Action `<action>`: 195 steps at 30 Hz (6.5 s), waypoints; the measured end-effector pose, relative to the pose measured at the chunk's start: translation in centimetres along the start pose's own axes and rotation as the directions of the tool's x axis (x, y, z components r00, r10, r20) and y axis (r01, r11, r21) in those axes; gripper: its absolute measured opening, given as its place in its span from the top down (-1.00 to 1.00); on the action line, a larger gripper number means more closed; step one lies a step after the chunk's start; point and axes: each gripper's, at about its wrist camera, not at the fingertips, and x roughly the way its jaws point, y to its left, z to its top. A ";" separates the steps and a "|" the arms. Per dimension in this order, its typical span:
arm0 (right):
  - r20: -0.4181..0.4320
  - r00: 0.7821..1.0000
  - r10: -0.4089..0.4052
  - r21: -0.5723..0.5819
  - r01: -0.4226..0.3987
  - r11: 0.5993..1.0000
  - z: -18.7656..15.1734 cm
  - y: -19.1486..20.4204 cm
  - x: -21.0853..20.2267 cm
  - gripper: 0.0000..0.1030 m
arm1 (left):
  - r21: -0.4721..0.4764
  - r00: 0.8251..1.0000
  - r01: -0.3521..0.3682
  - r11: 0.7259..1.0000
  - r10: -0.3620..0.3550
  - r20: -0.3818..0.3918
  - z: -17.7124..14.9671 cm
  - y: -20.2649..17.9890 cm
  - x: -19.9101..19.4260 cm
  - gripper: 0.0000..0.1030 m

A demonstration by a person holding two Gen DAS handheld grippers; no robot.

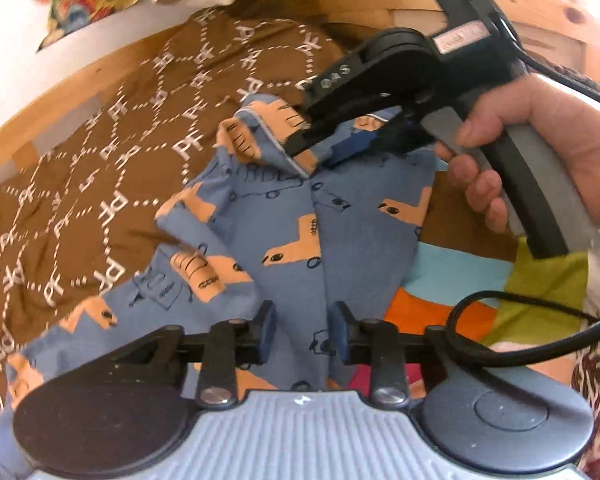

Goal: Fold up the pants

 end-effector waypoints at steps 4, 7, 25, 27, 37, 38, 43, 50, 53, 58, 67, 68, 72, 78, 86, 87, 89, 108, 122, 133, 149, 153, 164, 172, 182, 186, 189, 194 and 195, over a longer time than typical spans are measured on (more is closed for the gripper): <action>0.042 0.999 -0.013 -0.022 0.014 1.000 -0.7 -0.5 -0.3 0.76 | -0.005 1.000 -0.007 1.000 0.007 -0.006 -0.1 -0.3 -0.4 0.83; 0.071 0.997 0.010 -0.022 -0.009 1.000 -0.3 -0.4 -1.4 0.88 | -0.004 1.000 -0.015 1.000 0.015 -0.004 -0.1 -0.6 -0.4 0.94; 0.138 0.966 -0.219 -0.108 0.234 0.966 1.2 -4.4 -10.5 0.83 | 0.061 0.969 0.247 0.967 -0.246 -0.019 0.0 0.8 -2.5 0.24; 0.152 0.965 -0.211 -0.120 0.230 0.966 0.9 -4.6 -10.3 0.80 | 0.041 0.964 0.267 0.963 -0.268 0.001 0.8 1.8 -3.1 -0.50; 0.165 0.975 -0.150 -0.148 0.174 0.973 -1.8 -3.7 -10.6 -0.07 | 0.157 0.982 0.188 0.970 -0.190 0.000 13.8 4.8 0.1 -0.62; 0.163 0.975 -0.152 -0.165 0.179 0.970 -1.9 -3.5 -10.3 -0.06 | 0.145 0.980 0.199 0.969 -0.200 -0.007 15.3 4.7 1.3 -0.57; 0.194 0.969 -0.153 -0.148 0.183 0.972 -1.6 -3.8 -10.0 0.05 | 0.128 0.950 0.312 0.941 -0.306 -0.067 19.4 3.1 6.9 -0.16; 0.199 0.964 -0.174 -0.105 0.198 0.975 -1.3 -4.8 -9.6 0.35 | 0.198 0.959 0.275 0.941 -0.255 -0.120 18.7 1.6 11.6 -0.21; 0.203 0.963 -0.178 -0.110 0.203 0.973 -1.2 -4.7 -9.1 0.35 | 0.190 0.961 0.267 0.945 -0.247 -0.124 18.7 1.5 12.3 -0.11; 0.204 0.963 -0.179 -0.093 0.201 0.975 -1.0 -5.0 -8.6 0.53 | 0.187 0.947 0.304 0.934 -0.274 -0.169 19.3 0.4 13.0 0.60; 0.210 0.966 -0.153 -0.042 0.165 0.985 -0.7 -5.7 -8.8 0.58 | 0.100 0.953 0.289 0.952 -0.277 -0.121 20.4 2.6 12.5 0.82; 0.211 0.966 -0.152 -0.044 0.165 0.985 -0.6 -5.7 -8.7 0.58 | 0.106 0.953 0.290 0.951 -0.277 -0.120 20.7 2.5 12.6 0.82; 0.215 0.965 -0.153 -0.044 0.166 0.985 -0.6 -5.6 -8.6 0.59 | 0.124 0.939 0.328 0.937 -0.309 -0.150 20.8 2.2 13.0 0.63; 0.219 0.964 -0.151 -0.042 0.164 0.986 -0.7 -5.6 -8.7 0.59 | 0.082 0.924 0.339 0.937 -0.316 -0.213 20.5 2.7 15.1 -0.41; 0.219 0.964 -0.151 -0.037 0.162 0.986 -0.6 -5.7 -8.5 0.67 | 0.036 0.908 0.366 0.930 -0.348 -0.235 20.7 1.8 15.5 0.54; 0.219 0.964 -0.150 -0.037 0.162 0.986 -0.6 -5.7 -8.5 0.68 | 0.044 0.908 0.365 0.930 -0.345 -0.239 20.7 1.4 15.2 0.67; 0.220 0.964 -0.148 -0.040 0.160 0.986 -0.6 -5.6 -8.7 0.72 | 0.067 0.919 0.333 0.940 -0.308 -0.245 20.9 0.9 14.6 0.74; 0.335 0.927 -0.170 -0.116 0.220 0.969 0.3 -5.5 -10.6 0.76 | 0.137 0.958 0.278 0.951 -0.264 -0.111 22.4 0.2 12.1 -0.26; 0.326 0.941 -0.093 -0.287 0.192 0.939 -0.9 -2.5 -13.5 -0.37 | 0.216 0.982 0.142 0.966 -0.166 0.095 9.7 -1.2 0.6 -0.30; 0.167 0.980 -0.106 -0.238 0.144 0.960 -0.7 -3.1 -12.2 0.16 | 0.192 0.973 0.232 0.954 -0.224 -0.063 6.7 -2.6 4.0 0.35; 0.232 0.944 -0.234 -0.181 0.278 0.943 -0.6 -3.5 -11.1 0.90 | 0.179 0.948 0.319 0.931 -0.311 -0.073 6.1 -1.5 3.9 0.95; 0.234 0.939 -0.254 -0.189 0.300 0.935 -0.8 -3.7 -11.1 0.76 | 0.138 0.941 0.337 0.932 -0.328 -0.079 5.7 -0.6 3.9 0.00; 0.148 0.989 -0.003 -0.537 0.082 0.840 -0.9 1.4 -6.4 0.04 | -0.381 0.998 0.045 0.924 -0.054 -0.012 1.6 12.7 1.5 -0.23; -0.011 1.000 -0.023 -0.437 0.016 0.899 3.0 1.0 1.7 0.15 | -0.653 0.991 -0.134 0.746 0.094 -0.096 -5.8 21.6 -0.2 0.00; 0.044 0.996 0.074 -0.393 -0.051 0.918 2.2 1.5 -1.6 -0.39 | -0.719 0.996 -0.043 0.693 0.088 0.025 -6.7 23.1 -3.1 -0.25; -0.050 0.998 0.039 -0.427 -0.056 0.903 -0.3 2.6 -0.9 -0.37 | -0.719 0.989 -0.135 0.682 0.133 -0.060 -5.3 24.1 -0.7 -0.16; -0.014 0.999 -0.037 -0.460 0.026 0.888 -0.6 1.9 -0.3 -0.32 | -0.724 0.977 -0.207 0.658 0.174 -0.122 -6.2 25.2 1.2 -0.10; 0.105 0.994 -0.038 -0.376 0.075 0.924 1.5 0.2 -0.9 -0.27 | -0.742 0.965 -0.254 0.620 0.219 -0.147 -5.3 25.3 0.9 -0.18; 0.131 0.991 -0.037 -0.361 0.082 0.929 1.8 0.2 -1.6 -0.28 | -0.738 0.959 -0.271 0.618 0.239 -0.152 -5.0 24.8 0.5 -0.25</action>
